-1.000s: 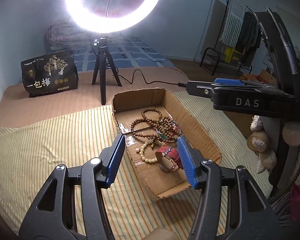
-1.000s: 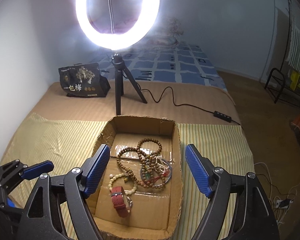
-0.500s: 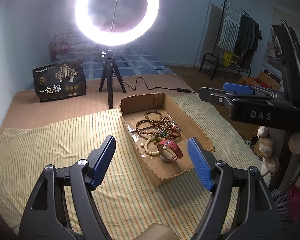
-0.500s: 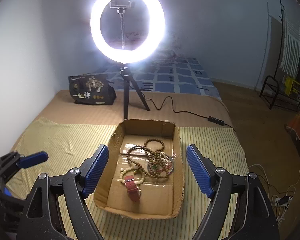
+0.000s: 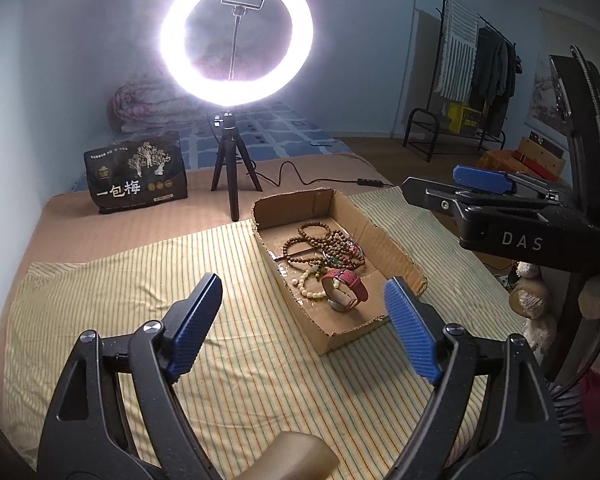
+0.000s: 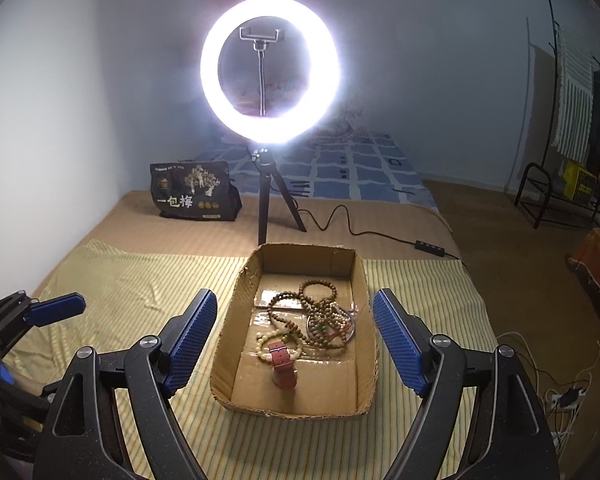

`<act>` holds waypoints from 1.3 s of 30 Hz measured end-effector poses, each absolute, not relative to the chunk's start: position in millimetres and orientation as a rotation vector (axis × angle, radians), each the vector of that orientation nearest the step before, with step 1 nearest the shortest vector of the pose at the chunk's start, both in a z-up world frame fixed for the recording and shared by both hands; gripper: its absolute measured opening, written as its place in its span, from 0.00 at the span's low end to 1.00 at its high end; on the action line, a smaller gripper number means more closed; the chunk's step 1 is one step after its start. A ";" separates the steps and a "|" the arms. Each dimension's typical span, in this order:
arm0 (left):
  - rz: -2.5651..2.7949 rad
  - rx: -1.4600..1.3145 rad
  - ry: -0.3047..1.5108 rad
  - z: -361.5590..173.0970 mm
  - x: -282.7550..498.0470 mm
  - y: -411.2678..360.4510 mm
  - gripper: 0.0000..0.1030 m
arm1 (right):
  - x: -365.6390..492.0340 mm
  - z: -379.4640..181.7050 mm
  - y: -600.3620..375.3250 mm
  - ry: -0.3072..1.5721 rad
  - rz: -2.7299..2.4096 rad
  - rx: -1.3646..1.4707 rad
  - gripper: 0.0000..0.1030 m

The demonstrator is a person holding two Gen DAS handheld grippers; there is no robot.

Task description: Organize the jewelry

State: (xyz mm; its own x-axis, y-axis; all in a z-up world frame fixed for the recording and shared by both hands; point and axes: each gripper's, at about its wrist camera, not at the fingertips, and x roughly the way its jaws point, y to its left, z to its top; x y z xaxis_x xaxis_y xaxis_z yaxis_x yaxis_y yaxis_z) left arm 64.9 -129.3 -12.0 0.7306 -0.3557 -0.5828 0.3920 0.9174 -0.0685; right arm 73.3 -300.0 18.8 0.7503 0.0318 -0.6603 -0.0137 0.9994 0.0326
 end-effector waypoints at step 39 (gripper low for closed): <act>-0.361 0.105 0.576 -10.2 55.2 -131.2 1.00 | 66.5 15.0 -296.3 0.709 0.006 0.019 0.79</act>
State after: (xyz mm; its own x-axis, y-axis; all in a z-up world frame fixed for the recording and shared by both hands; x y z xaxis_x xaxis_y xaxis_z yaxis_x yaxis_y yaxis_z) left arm 55.2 -131.2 -10.2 0.7776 -0.3042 -0.5502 0.3624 0.9320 -0.0032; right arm 66.5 -296.3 15.0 0.7587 0.0117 -0.6513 0.0010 0.9998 0.0190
